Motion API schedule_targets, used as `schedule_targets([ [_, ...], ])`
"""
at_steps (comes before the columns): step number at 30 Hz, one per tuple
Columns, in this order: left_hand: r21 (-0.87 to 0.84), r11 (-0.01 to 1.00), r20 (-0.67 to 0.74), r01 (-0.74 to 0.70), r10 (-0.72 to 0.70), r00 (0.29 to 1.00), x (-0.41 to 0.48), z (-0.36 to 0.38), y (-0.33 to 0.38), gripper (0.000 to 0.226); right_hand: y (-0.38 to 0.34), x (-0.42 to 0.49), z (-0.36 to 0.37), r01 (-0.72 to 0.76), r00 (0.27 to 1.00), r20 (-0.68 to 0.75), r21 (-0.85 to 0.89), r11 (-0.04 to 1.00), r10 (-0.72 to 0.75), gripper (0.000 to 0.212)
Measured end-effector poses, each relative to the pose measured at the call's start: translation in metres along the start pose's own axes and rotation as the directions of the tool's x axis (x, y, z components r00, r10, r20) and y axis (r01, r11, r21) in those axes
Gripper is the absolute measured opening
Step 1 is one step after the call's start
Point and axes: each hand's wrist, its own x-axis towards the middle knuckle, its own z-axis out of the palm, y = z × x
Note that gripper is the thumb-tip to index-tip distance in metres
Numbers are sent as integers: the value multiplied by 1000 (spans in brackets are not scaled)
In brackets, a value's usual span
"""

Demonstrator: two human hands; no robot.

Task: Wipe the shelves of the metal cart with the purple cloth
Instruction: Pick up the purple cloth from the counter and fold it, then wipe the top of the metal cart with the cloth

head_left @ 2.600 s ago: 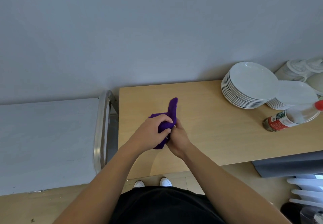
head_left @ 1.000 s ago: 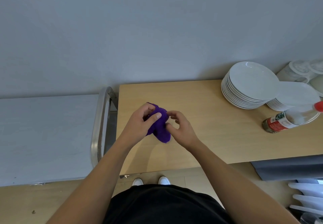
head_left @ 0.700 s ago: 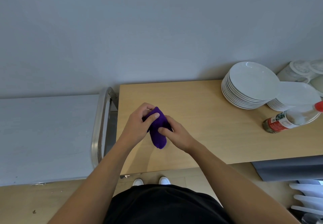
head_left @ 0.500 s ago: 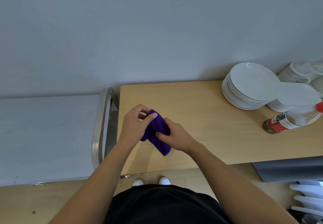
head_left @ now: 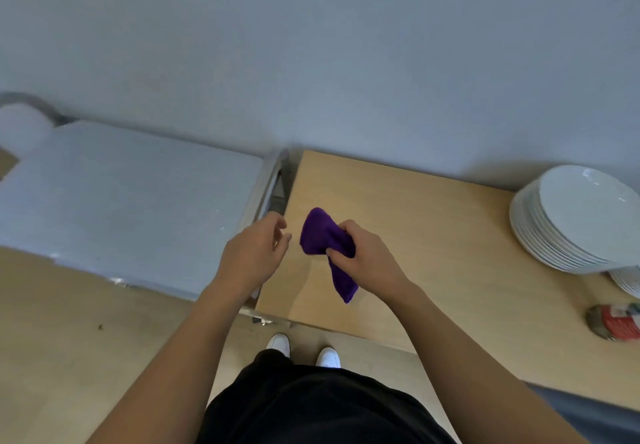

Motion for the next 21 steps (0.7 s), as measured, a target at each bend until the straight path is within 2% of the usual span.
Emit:
schedule_targets([
  [2, 113, 993, -11, 35, -34, 999, -22, -10, -24, 14, -16, 11, 15, 53, 998, 26, -22, 998, -52, 24],
  [7, 229, 951, -61, 207, -198, 978, -82, -25, -87, 18, -71, 32, 64, 256, 956, 171, -100, 961, -237, 17],
  [11, 301, 903, -134, 308, -279, 951, -123, -44, -132, 20, -119, 43, 114, 418, 895, 264, -207, 885, -361, 27],
  [16, 281, 865, -194, 416, -373, 907, -160, -78, -197, 18, -184, 56, 184, 520, 830, 387, -272, 809, -403, 34],
  [21, 277, 835, -216, 475, -428, 878, -191, -118, -272, 19, -248, 63, 265, 524, 815, 425, -248, 814, -395, 30],
])
